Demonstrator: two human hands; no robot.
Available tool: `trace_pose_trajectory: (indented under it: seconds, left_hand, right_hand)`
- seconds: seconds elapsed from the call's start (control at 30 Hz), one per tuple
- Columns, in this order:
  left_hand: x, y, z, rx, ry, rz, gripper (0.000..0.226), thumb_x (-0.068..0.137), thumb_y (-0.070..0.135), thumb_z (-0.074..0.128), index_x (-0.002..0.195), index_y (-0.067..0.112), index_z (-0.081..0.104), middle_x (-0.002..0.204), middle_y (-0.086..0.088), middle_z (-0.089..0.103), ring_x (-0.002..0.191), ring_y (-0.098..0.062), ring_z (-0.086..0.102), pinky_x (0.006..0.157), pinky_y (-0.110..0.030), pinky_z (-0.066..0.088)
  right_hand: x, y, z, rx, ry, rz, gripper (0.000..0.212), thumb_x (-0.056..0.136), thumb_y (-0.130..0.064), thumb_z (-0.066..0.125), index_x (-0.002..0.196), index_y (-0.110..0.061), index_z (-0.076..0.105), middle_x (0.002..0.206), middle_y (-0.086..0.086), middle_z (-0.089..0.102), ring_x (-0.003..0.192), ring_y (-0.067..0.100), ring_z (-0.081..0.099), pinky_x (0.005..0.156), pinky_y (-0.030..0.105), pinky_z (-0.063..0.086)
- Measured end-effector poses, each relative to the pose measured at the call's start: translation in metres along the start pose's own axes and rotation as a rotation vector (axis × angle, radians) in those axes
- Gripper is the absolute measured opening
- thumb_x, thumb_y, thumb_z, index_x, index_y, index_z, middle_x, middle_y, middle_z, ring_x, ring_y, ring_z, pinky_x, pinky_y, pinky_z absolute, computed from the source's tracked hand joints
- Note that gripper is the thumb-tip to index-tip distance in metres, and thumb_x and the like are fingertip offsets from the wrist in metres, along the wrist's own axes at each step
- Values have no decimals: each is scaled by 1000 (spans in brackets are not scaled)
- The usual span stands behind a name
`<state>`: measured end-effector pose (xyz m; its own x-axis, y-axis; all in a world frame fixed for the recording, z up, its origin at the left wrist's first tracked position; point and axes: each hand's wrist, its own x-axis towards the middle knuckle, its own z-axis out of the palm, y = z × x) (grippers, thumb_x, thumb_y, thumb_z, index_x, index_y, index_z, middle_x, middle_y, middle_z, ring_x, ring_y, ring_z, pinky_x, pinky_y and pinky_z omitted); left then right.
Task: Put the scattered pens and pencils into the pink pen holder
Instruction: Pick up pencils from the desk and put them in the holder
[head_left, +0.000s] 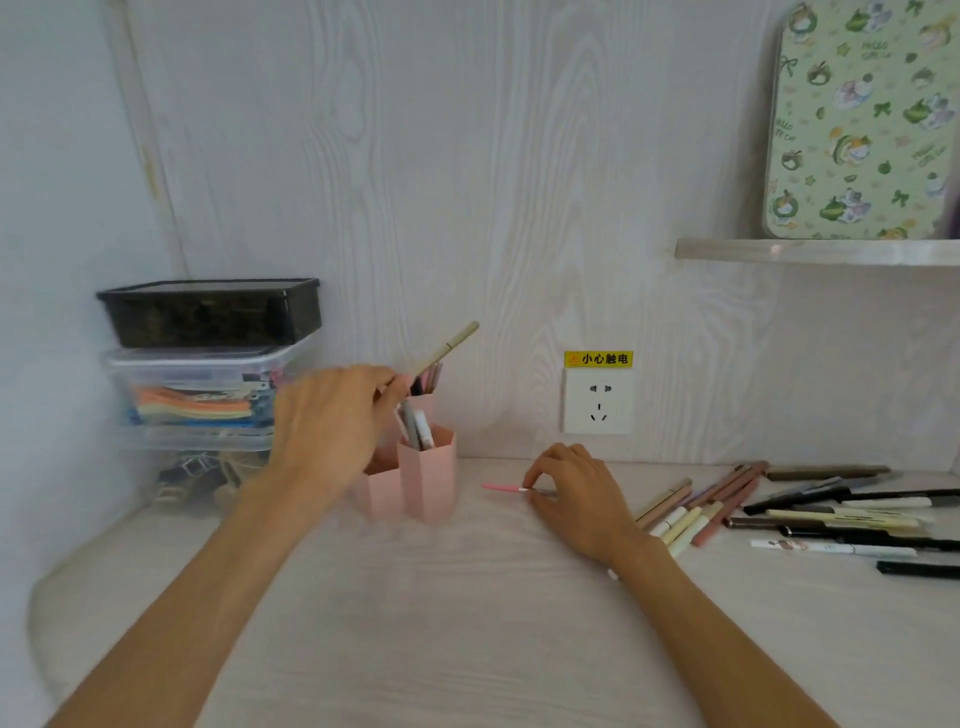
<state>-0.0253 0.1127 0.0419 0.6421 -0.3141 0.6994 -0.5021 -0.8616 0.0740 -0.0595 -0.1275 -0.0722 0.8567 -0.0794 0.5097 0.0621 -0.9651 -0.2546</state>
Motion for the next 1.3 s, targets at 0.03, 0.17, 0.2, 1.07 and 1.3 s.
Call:
trace_pose_trajectory:
  seconds: [0.03,0.17,0.2,1.07,1.3]
  left_hand:
    - [6,-8,-8,105,29,33,26,96,39,45,99,24,65,76,1,65,65,-13,51,54,-26,34]
    - [29,-27,-32,460,-17,137,17,95,26,50,105,22,63,92,0,62,94,-20,45,65,-28,30]
    - [34,-29,-36,513,-33,148,17,94,21,51,104,22,64,93,0,61,98,-20,45,67,-28,28]
    - [-19,-32,35,36,-377,-74,25,88,12,54,113,15,53,113,-5,60,101,-20,57,76,-32,48]
    - [-30,-17,47,125,-370,209,29,86,14,52,101,33,67,97,5,70,91,-17,63,76,-28,47]
  right_hand:
    - [-1,0,0,9,-5,11,12,88,-27,58,98,-24,65,111,-4,58,106,16,48,85,27,35]
    - [-3,-2,-1,44,11,49,11,88,-25,58,97,-25,65,108,-5,59,102,15,49,80,25,36]
    - [-3,-3,-2,40,10,51,11,88,-25,58,97,-26,65,108,-6,59,102,14,48,79,24,36]
    - [5,-14,-17,261,268,80,6,92,-22,55,97,-24,57,90,-10,64,85,10,60,68,22,43]
    - [22,-34,-69,949,658,130,46,93,-4,50,135,-18,34,91,-4,58,80,16,66,76,23,57]
